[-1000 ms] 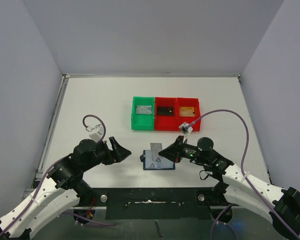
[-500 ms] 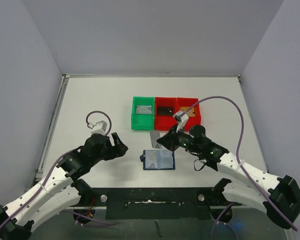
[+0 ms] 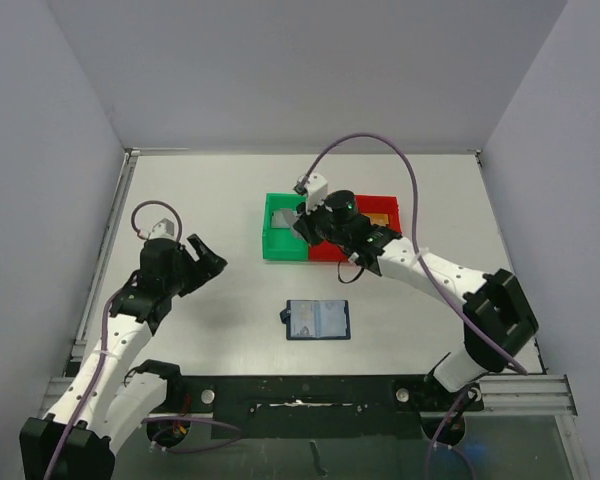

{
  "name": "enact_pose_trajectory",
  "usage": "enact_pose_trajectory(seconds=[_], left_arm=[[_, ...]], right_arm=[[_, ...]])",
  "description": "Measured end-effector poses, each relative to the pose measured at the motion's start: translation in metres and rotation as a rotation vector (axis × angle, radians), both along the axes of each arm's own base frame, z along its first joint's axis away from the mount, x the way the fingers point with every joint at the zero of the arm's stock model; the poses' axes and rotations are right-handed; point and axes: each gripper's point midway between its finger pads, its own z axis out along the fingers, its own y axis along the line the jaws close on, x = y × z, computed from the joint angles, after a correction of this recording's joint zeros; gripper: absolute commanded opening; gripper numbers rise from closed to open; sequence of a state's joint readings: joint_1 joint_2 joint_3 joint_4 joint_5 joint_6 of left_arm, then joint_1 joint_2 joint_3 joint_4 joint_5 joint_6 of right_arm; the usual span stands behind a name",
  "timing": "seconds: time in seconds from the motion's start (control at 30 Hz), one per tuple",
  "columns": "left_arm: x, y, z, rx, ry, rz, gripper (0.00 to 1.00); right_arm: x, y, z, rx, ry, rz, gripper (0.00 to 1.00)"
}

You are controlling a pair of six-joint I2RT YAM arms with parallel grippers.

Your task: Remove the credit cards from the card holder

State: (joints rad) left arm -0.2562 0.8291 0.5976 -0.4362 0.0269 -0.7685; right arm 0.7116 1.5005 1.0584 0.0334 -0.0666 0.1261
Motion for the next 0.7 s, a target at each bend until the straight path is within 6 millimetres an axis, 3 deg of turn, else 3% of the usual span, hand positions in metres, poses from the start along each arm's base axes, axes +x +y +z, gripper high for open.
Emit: enact_pose_trajectory(seconds=[0.17,0.3,0.5,0.6,0.7], left_arm=[[0.031,0.020,0.014,-0.044,-0.043,0.087,0.75],[0.057,0.028,0.043,-0.085,-0.127,0.113,0.75],[0.057,0.019,0.076,-0.137,-0.252,0.049,0.75],[0.053,0.015,0.091,-0.148,-0.309,0.017,0.75],[0.051,0.012,0.093,-0.142,-0.322,-0.011,0.75]], right_arm=[[0.036,0.019,-0.022,-0.095,0.035,0.027,0.00],[0.052,0.023,-0.048,-0.176,0.062,0.052,0.00],[0.054,0.024,-0.085,-0.275,0.135,0.106,0.00],[0.049,0.021,-0.095,-0.308,0.165,0.126,0.00],[0.044,0.019,-0.098,-0.320,0.183,0.141,0.00]])
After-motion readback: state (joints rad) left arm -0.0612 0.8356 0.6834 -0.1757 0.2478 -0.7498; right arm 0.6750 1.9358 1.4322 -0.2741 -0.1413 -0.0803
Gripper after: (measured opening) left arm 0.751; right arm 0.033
